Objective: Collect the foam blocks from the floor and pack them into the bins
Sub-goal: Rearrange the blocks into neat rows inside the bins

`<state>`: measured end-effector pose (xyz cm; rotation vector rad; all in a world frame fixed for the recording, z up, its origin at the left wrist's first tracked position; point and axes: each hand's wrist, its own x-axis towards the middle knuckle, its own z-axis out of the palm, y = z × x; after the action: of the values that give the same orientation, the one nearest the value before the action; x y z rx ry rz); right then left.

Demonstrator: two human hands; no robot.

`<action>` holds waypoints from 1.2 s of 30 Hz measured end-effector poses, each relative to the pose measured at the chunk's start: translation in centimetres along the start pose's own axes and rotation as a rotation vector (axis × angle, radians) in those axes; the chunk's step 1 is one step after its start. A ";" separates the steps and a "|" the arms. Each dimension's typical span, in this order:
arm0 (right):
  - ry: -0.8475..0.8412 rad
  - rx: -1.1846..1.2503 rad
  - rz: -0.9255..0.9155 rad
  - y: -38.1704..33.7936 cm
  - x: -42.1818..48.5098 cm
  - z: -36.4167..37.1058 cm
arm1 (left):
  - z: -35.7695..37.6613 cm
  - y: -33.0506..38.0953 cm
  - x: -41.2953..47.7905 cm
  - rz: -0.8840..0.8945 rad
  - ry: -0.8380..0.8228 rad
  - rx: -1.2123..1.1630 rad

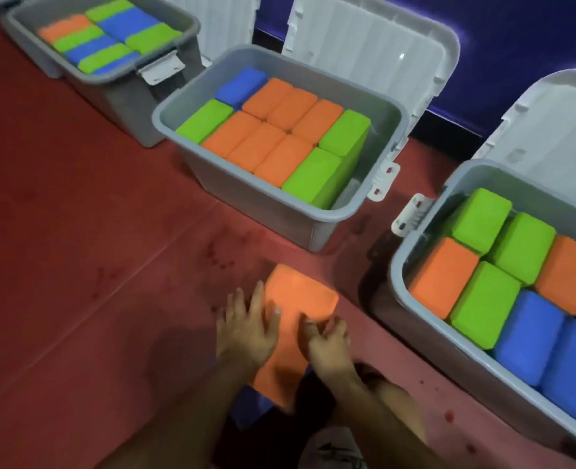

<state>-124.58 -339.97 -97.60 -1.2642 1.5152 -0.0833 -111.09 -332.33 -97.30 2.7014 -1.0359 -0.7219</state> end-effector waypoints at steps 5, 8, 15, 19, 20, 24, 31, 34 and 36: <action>-0.039 0.253 0.062 3.3 2.5 2.2 | 0.4 0.2 0.9 -0.021 -0.135 -0.157; -0.013 0.396 0.033 0.4 0.8 0.9 | -0.5 1.2 0.2 -0.032 -0.004 -0.256; 0.032 0.587 -0.232 -6.5 -2.4 -5.2 | -6.9 5.7 0.4 0.184 0.242 -0.526; 0.050 0.724 -0.388 -10.7 -4.9 -12.4 | -11.0 12.0 0.8 0.441 0.284 -0.666; 0.029 0.734 -0.417 -11.5 -5.9 -14.4 | -11.9 13.9 0.5 0.504 0.274 -0.671; 0.123 0.609 -0.507 -12.4 -10.0 -23.9 | -15.0 23.9 -2.3 0.657 0.114 -0.728; 0.465 0.456 -0.572 -8.8 -17.2 -39.3 | -14.6 40.9 -12.4 0.880 -0.354 -0.802; 0.688 0.388 -0.567 -6.1 -17.6 -43.3 | -11.0 46.3 -15.7 0.959 -0.408 -0.774; 0.782 0.288 -0.529 -4.1 -17.6 -45.8 | -8.6 48.9 -17.1 1.053 -0.418 -0.686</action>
<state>-159.09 -353.89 -65.40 -1.4363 1.6648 -1.2146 -146.60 -357.72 -68.05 1.1892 -1.6517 -1.1047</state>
